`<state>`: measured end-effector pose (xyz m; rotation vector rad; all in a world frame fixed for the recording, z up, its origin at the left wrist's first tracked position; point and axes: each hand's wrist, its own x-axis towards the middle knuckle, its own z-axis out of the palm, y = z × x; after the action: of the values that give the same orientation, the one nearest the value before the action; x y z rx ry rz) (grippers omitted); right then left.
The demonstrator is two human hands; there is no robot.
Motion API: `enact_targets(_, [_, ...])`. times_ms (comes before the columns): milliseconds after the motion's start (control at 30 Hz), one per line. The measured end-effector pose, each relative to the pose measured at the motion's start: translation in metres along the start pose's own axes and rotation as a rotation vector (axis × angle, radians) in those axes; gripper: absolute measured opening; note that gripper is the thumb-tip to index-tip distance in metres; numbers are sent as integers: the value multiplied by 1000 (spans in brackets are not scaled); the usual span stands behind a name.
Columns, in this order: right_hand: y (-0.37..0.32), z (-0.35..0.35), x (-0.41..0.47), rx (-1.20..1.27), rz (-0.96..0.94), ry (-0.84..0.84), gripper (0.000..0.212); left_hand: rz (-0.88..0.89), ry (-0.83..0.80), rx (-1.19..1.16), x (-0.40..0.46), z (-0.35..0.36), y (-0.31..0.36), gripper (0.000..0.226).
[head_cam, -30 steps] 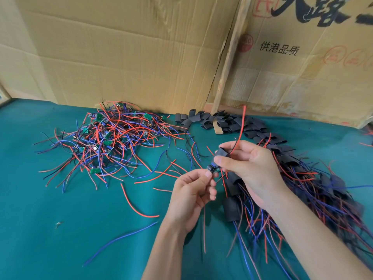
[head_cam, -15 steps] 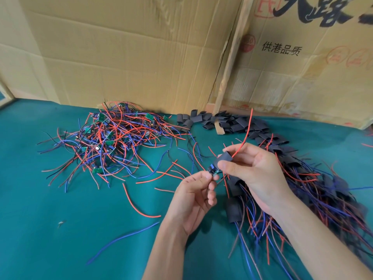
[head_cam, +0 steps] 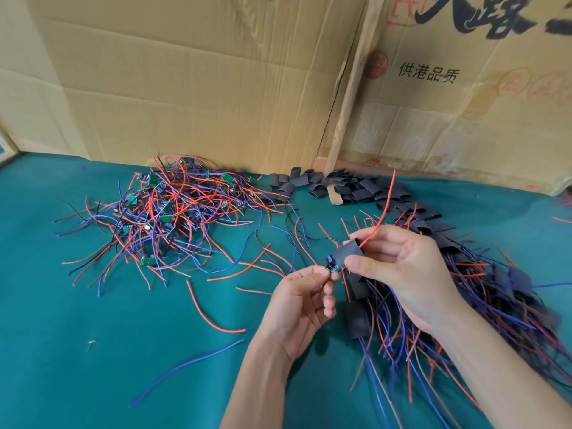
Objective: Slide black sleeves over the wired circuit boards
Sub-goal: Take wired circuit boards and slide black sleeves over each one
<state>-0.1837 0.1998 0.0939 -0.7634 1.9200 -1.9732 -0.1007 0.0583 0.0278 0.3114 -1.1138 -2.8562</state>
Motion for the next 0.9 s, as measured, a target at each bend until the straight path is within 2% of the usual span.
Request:
enact_targets(133, [-1, -5, 1, -17, -12, -2, 39, 1, -26, 16, 0, 1, -1, 18])
enact_targets(267, [-6, -5, 2, -132, -42, -24, 39, -3, -29, 43, 1, 1, -1, 13])
enact_targets(433, [-13, -6, 8, -228, -27, -95, 38, 18, -77, 37, 0, 0, -2, 16])
enact_targets(633, [-9, -1, 3, -221, -72, -5, 43, 17, -82, -48, -1, 2, -2, 14])
enact_targets(767, [-1, 5, -4, -207, -108, 81, 31, 6, -103, -192, -2, 3, -2, 13])
enact_targets(900, [-2, 5, -4, -271, -141, 71, 24, 29, -102, -102, 1, 1, -4, 6])
